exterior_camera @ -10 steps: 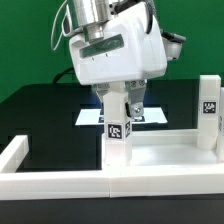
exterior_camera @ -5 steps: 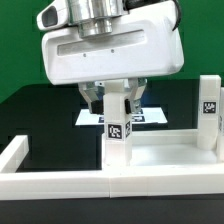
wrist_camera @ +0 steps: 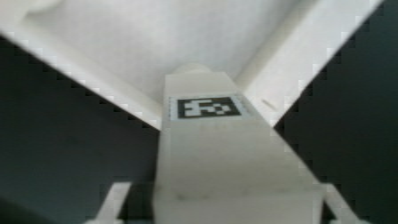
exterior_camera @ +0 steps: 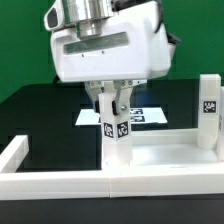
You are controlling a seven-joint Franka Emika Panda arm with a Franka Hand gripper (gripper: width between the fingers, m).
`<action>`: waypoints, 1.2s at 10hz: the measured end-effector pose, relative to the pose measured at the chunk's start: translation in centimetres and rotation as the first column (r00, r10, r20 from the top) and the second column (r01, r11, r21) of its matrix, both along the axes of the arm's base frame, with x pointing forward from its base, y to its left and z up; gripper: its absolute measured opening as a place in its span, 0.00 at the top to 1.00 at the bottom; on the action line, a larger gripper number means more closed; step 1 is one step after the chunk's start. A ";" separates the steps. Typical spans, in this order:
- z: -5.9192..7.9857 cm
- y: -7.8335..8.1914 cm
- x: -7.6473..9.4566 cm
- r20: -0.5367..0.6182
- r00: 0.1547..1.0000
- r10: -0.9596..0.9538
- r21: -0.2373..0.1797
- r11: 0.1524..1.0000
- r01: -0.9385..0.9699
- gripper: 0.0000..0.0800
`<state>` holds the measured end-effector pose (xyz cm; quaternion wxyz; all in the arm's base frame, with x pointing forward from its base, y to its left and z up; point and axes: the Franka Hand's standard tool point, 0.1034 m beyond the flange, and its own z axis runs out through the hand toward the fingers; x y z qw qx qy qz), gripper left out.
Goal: Assemble desk
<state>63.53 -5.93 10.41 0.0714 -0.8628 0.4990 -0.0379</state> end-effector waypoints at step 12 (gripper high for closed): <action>-0.1 0.4 -0.5 -0.158 0.581 -0.798 0.078 0.576 0.814 0.46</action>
Offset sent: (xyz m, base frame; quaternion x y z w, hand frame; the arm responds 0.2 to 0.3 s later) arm 0.0229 0.0067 0.0173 0.0448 -0.0451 0.4432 0.8941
